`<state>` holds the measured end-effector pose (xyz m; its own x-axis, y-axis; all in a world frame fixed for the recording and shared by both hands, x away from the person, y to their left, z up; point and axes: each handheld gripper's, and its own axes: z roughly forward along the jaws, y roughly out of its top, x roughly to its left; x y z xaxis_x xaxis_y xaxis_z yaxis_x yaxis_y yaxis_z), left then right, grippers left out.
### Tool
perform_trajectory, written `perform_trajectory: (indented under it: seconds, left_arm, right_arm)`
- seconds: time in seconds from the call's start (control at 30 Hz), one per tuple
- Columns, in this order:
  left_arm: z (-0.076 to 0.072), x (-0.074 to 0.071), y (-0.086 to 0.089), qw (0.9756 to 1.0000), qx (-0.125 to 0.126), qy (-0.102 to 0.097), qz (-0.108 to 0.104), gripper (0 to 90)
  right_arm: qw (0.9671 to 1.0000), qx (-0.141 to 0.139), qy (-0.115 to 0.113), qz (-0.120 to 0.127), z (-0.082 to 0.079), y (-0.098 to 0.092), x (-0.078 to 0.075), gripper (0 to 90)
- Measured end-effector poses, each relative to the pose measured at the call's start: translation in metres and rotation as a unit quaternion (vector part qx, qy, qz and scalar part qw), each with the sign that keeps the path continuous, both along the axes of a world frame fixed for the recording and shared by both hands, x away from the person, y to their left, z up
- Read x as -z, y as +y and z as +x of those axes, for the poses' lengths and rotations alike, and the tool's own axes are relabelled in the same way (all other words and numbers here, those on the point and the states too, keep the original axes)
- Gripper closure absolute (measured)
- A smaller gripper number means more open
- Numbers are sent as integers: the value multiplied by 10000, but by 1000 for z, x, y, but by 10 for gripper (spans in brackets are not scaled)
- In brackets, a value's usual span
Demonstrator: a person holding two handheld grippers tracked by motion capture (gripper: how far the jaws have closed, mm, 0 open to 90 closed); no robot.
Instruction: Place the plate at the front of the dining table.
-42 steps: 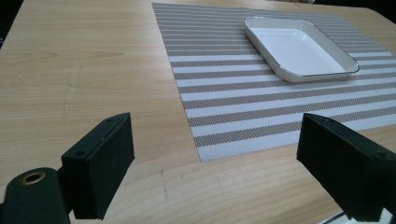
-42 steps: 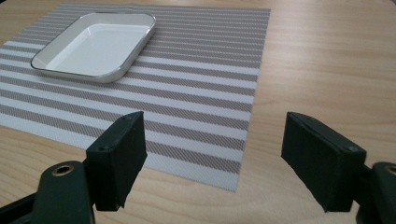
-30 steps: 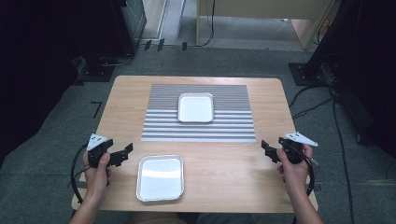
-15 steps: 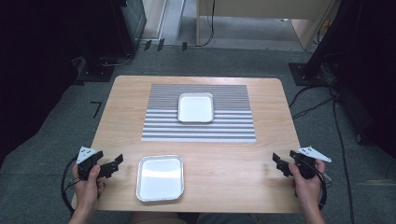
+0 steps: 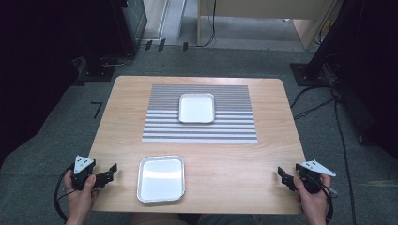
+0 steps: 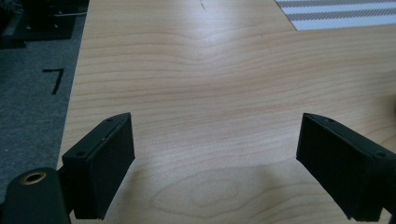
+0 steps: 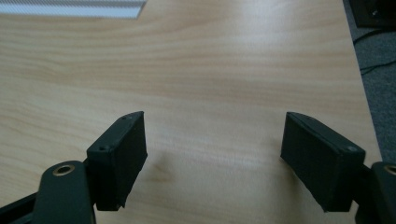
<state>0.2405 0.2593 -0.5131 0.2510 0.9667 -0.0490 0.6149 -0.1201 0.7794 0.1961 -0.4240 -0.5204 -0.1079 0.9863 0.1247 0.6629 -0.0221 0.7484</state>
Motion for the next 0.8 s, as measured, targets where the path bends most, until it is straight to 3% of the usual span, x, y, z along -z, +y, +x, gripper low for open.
perform_trajectory:
  seconds: [0.1,0.23,0.33,0.4,0.43,0.8]
  left_arm:
    - [-2,1,-1,9999,29,3,147,112]
    - [-1,4,-6,9991,130,75,392,113]
    - [-1,4,-10,9982,171,140,557,115]
    - [0,5,-9,9983,202,207,498,120]
    - [2,5,-6,9988,204,305,338,120]
    - [3,5,-6,9987,228,306,351,116]
  right_arm:
    - [9999,30,-3,-108,-4,1,3,228]
    - [9985,68,26,-537,-6,9,4,223]
    - [9988,69,55,-473,-6,10,4,218]
    - [9988,61,54,-478,-6,10,4,214]
    - [9988,54,55,-477,-6,10,4,211]
    - [9988,-9,72,-483,-5,11,5,180]
